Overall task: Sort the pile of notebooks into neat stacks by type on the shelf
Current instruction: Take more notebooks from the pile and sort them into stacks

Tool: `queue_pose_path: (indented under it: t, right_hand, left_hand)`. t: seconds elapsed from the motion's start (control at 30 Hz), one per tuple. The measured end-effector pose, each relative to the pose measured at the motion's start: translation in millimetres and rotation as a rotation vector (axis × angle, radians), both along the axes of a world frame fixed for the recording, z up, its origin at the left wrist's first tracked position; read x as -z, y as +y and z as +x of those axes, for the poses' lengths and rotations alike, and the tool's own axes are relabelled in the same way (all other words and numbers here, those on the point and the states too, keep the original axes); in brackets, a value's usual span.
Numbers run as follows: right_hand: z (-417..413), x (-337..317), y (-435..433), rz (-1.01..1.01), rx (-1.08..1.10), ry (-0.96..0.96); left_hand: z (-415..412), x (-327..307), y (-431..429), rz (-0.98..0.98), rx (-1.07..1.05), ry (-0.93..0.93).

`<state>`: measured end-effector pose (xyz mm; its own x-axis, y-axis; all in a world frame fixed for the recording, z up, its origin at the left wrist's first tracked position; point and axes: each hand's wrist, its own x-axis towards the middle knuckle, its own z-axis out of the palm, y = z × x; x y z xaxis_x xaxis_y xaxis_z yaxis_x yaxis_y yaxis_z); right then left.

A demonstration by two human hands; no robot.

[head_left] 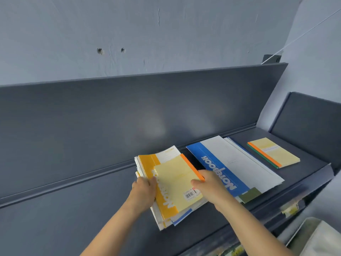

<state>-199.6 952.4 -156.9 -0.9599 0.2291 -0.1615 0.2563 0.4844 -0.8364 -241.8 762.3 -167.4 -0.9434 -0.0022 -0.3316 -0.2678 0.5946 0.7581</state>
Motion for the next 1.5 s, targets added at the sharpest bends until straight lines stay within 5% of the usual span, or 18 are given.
queue_pose_path:
  t: [0.1,0.2,0.33,0.47,0.57,0.87,1.03,1.13,1.23,1.3,1.5]
  right_hand:
    - [-1.7,13.7,0.1,0.033,0.036,-0.017]
    - [-5.9,15.8,2.4,0.093,0.083,0.039]
    - [-7.7,6.5,10.4,0.315,0.079,0.054]
    - [-8.5,-4.3,28.3,0.283,0.142,0.057]
    - [-6.8,-14.0,42.9,0.075,0.162,0.065]
    - [-0.1,-45.5,167.7,-0.091,0.480,0.326]
    - [-0.1,-61.9,260.0,0.537,0.573,0.470]
    - [-10.9,-38.8,287.5,0.865,0.309,0.417]
    - [-13.6,10.2,298.3,0.844,-0.023,0.086]
    - [-6.6,31.0,300.7,0.798,-0.151,0.034]
    - [-9.4,19.8,331.3,0.523,0.082,0.138]
  left_hand:
    - [4.9,6.2,-4.7,-0.343,0.170,0.007]
    - [1.4,2.2,-5.8,-0.405,0.155,0.195]
    - [-16.4,-7.3,-4.7,-0.746,0.346,0.499]
    - [-33.3,-22.6,3.6,-0.808,0.559,0.352]
    - [-36.9,-31.0,10.5,-0.884,0.598,0.373]
    - [-23.5,-39.9,130.9,-0.462,0.791,0.627]
    - [-28.2,-33.6,219.5,-0.322,0.880,0.570]
    - [-36.7,-26.0,258.1,-0.345,0.868,0.557]
    - [-44.2,-11.2,279.1,-0.474,0.862,0.539]
    - [-46.5,-2.7,286.0,-0.534,0.861,0.499]
    - [-51.3,6.3,287.0,-0.591,0.833,0.458]
